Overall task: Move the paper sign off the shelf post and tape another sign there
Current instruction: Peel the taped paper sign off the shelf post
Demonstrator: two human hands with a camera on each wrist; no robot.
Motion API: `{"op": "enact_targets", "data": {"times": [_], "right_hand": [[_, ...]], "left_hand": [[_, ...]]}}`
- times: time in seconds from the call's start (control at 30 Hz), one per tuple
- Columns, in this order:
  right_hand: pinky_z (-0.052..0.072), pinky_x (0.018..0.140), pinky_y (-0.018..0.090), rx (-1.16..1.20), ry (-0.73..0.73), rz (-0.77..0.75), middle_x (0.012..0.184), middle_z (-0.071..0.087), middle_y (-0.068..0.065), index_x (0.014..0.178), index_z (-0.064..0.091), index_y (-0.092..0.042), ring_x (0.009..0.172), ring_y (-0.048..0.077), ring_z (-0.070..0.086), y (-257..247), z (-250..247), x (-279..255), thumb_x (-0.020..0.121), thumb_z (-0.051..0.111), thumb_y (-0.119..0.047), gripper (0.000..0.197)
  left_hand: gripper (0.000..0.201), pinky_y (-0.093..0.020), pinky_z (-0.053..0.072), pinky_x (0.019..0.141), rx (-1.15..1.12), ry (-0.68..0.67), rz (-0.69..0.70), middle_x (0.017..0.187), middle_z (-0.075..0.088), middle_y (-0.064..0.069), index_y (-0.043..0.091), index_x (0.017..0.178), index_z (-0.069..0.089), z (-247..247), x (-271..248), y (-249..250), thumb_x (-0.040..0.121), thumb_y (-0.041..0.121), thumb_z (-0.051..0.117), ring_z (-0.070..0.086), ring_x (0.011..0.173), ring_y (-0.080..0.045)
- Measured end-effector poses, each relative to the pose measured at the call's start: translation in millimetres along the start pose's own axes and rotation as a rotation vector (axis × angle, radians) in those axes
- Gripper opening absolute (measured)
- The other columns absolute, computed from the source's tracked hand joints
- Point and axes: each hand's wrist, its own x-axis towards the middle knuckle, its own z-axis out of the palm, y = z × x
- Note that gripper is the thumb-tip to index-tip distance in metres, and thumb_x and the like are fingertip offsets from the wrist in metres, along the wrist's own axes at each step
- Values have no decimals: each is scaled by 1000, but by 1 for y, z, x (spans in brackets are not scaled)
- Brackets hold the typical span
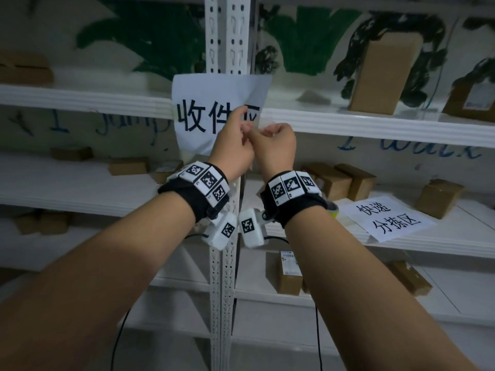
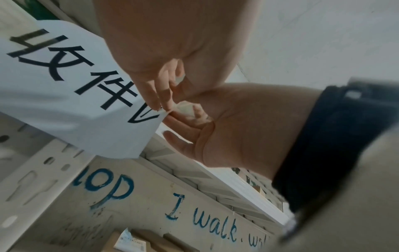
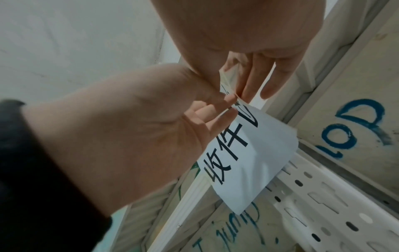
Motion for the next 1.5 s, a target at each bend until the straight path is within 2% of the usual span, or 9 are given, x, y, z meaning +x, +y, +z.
{"op": "enact_targets", "data": {"times": [0.17,0.37,0.5,0.67,0.87,1.0,1.23,1.33,1.5], "right_hand": [[47,65,22,-31,152,-45,80,66,-7,96,56,-15,67,7,62,10,15,1,87,86,-23,32],[57,74,27,-73,222,-66,86,69,-6,143,59,-15,78,10,66,9,25,-7,90,78,-25,57],[51,66,26,-120,231,-100,88,77,3,104,78,-15,72,12,66,1,27,-12,82,72,-26,25],[60,69,38,-137,197,-117,79,76,4,80,72,-19,73,23,72,-6,31,-23,79,72,-23,4],[60,69,42,-137,155,-111,82,75,16,83,72,-9,70,22,67,-10,34,-43,78,73,-22,13],[53,65,38,-61,132,-108,82,70,25,75,66,-19,67,19,59,-20,36,-59,78,73,-19,8],[51,63,27,32,37,-97,72,59,8,82,60,-11,60,14,54,-40,38,-78,86,69,-6,11],[51,59,19,18,-5,-108,65,60,1,83,61,-8,54,7,54,-46,37,-83,87,67,-1,10],[50,59,21,6,-23,-86,62,62,-3,81,63,-9,56,7,55,-46,40,-93,87,67,-1,11]], "left_hand": [[62,-19,51,96,-49,-94,36,145,57,-4,18,157,40,-18,5,-10,101,-10,45,65,119,-9],[48,-25,51,105,-130,-90,48,145,59,-6,12,150,48,-26,12,-22,105,-4,48,62,127,-15],[39,-27,49,107,-137,-43,49,138,62,0,11,145,55,-26,17,-28,107,5,51,59,122,-11],[36,-38,44,119,-175,-20,-31,150,58,-5,13,146,56,-26,21,-40,111,20,52,55,138,-18],[41,-43,47,117,-216,-21,-122,146,60,-5,14,145,56,-31,26,-56,110,34,48,57,135,-23],[58,-50,47,118,-270,-1,-140,153,53,-6,18,150,50,-38,25,-65,101,50,50,55,139,-23],[64,-51,37,124,-201,141,-159,159,45,-7,13,154,45,-73,33,-82,106,55,43,45,147,-26],[88,-54,35,125,-189,123,-251,165,43,-4,18,159,38,-90,48,-95,91,73,35,42,152,-26],[99,-56,50,112,-298,86,-421,154,58,-4,23,155,48,-117,108,-152,78,85,35,59,136,-28]]}}
